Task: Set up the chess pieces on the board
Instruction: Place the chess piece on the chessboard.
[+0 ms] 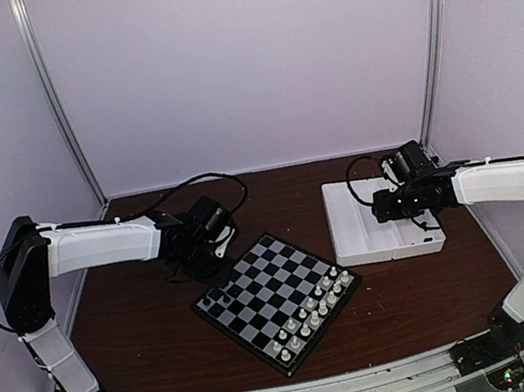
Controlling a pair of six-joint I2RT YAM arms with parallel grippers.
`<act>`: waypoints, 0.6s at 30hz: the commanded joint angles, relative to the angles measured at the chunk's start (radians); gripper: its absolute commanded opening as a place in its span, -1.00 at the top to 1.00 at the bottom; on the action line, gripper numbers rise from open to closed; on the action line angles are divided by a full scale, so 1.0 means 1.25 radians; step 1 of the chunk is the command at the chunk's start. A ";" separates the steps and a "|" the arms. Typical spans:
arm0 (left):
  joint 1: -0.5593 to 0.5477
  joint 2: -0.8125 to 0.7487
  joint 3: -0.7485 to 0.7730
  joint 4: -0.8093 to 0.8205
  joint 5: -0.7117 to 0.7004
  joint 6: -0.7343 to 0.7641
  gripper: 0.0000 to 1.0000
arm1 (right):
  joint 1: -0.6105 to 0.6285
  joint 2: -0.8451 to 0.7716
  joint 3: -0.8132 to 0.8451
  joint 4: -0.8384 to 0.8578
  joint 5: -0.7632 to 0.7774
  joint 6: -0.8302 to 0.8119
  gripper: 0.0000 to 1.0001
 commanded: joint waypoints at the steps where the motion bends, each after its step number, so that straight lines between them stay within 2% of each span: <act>1: 0.008 0.022 0.029 0.026 0.004 0.020 0.89 | -0.006 -0.006 0.000 -0.001 0.009 0.007 -0.14; 18: 0.013 0.048 0.029 0.033 -0.007 0.029 0.90 | -0.005 -0.002 0.001 0.000 0.009 0.007 -0.14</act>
